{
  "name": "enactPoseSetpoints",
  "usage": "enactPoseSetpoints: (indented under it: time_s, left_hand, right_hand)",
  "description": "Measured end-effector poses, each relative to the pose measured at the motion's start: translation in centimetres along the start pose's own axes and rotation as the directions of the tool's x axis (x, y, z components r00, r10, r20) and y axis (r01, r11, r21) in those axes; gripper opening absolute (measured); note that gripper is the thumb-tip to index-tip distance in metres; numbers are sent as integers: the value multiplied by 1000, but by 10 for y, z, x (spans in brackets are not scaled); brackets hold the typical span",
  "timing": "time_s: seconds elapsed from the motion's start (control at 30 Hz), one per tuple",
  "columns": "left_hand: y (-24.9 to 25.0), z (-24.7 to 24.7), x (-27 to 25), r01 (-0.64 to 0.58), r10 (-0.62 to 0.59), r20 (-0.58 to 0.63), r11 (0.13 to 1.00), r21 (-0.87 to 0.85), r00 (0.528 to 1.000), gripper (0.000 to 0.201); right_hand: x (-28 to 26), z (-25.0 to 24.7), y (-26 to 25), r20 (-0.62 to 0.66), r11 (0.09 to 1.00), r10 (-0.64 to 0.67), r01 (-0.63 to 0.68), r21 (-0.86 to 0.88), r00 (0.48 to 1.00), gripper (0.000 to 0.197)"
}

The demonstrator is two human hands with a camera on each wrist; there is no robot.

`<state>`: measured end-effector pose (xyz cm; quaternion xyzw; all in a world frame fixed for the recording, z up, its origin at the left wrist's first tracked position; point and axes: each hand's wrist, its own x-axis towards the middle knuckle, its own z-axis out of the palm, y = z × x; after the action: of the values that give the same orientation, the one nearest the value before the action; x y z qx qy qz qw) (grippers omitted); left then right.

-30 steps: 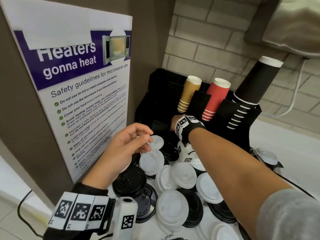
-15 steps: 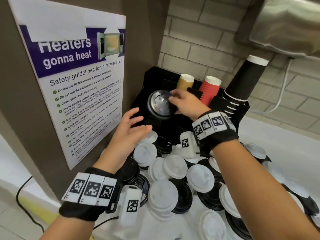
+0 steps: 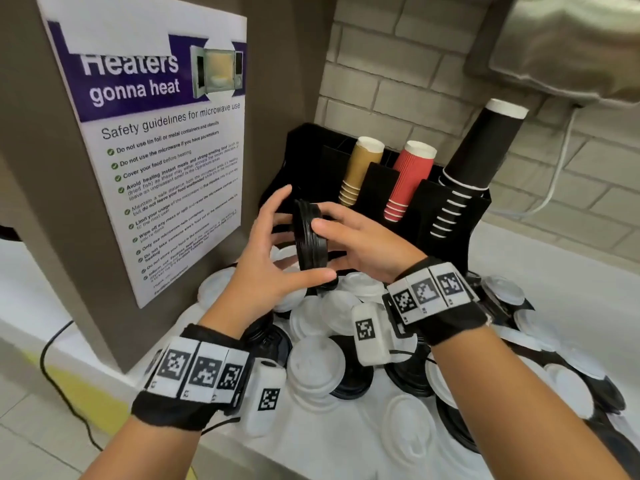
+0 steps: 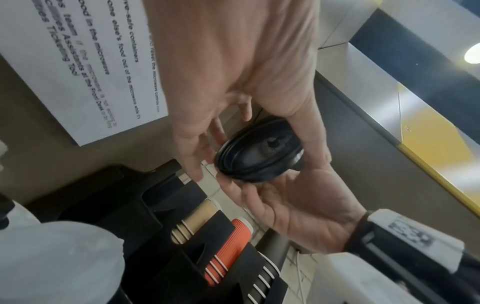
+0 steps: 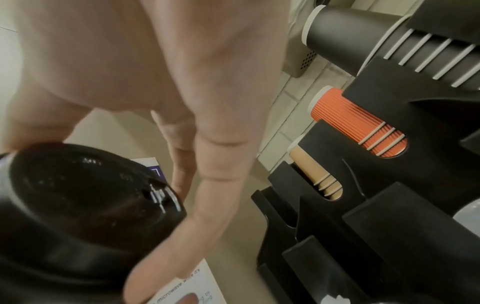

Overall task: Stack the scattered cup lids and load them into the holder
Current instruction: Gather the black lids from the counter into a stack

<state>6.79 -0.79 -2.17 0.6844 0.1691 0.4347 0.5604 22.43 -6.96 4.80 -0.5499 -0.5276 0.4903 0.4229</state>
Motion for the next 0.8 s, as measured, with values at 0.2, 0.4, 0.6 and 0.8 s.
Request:
enactPoseSetpoints:
  time_s: [0.2, 0.4, 0.6, 0.8]
  left_hand:
    - [3, -4, -1, 34, -31, -40, 995, 89, 999, 105]
    - [6, -12, 1, 63, -63, 12, 998, -21, 998, 102]
    - [10, -26, 12, 38, -41, -100, 999, -29, 994, 88]
    - [12, -36, 23, 97, -123, -115, 973, -210, 986, 67]
  right_hand:
    - [2, 1, 1, -4, 996, -92, 92, -22, 996, 47]
    - [9, 2, 0, 10, 994, -101, 101, -40, 995, 49]
    - [26, -6, 8, -210, 982, -34, -7, -191, 977, 33]
    - [60, -21, 39, -141, 318, 286, -233, -919, 948, 47]
